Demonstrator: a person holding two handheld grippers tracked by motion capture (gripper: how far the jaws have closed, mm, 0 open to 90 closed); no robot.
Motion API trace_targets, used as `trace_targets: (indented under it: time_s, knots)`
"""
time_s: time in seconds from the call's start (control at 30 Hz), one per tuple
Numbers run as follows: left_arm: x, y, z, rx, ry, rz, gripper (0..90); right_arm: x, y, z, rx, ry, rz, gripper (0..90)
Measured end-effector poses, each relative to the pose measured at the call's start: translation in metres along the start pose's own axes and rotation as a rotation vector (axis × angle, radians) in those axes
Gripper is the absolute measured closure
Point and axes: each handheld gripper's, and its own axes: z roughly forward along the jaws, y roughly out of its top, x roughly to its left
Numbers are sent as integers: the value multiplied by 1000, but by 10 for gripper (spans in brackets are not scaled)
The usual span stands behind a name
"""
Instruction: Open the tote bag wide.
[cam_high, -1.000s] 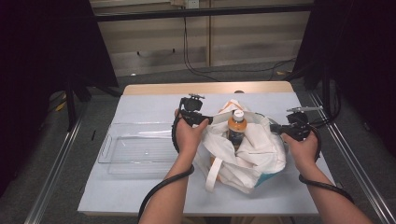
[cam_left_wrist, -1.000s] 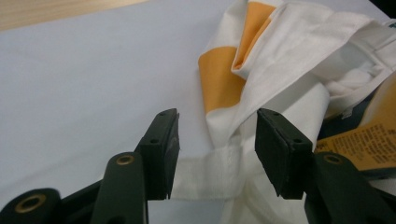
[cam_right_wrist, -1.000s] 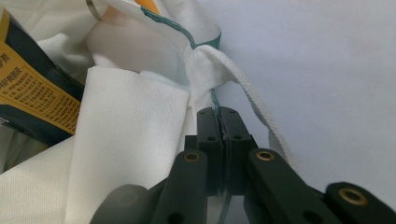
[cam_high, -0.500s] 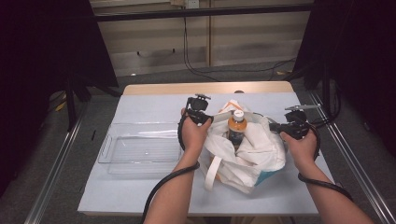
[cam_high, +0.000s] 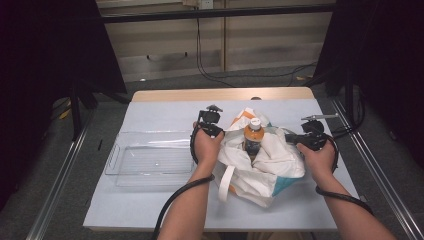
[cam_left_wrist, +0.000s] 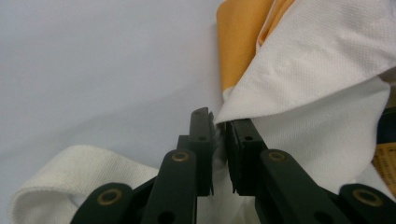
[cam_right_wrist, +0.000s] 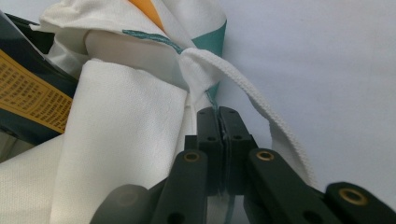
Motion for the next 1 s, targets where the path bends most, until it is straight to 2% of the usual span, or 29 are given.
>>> trace_targets:
  time_s: [0.27,0.47,0.63,0.7,0.77,0.83,0.87,0.93,1.0]
  knots:
    - [-1,-5,4,6,4,2,821,1,-7,8,22,-4,3,885]
    - [-2,-7,4,-7,4,2,821,3,-10,13,57,-16,-27,885]
    - [-3,-7,1,-23,9,-8,812,4,-10,11,48,-18,-26,883]
    - [-1,-7,-2,-18,14,-21,735,4,-10,8,32,-17,-25,871]
    - [2,-8,-6,-38,10,-48,660,2,-9,4,10,-12,-12,861]
    - [2,-8,-10,-45,16,-48,579,2,-7,0,5,-15,-20,843]
    - [1,-7,-13,-52,20,-56,579,2,-7,0,5,-15,-20,843]
    - [0,-7,-20,-85,9,-74,478,2,-6,-2,7,-25,-22,834]
    - [-2,-6,-26,-106,14,-68,439,3,-5,-3,2,-32,-31,831]
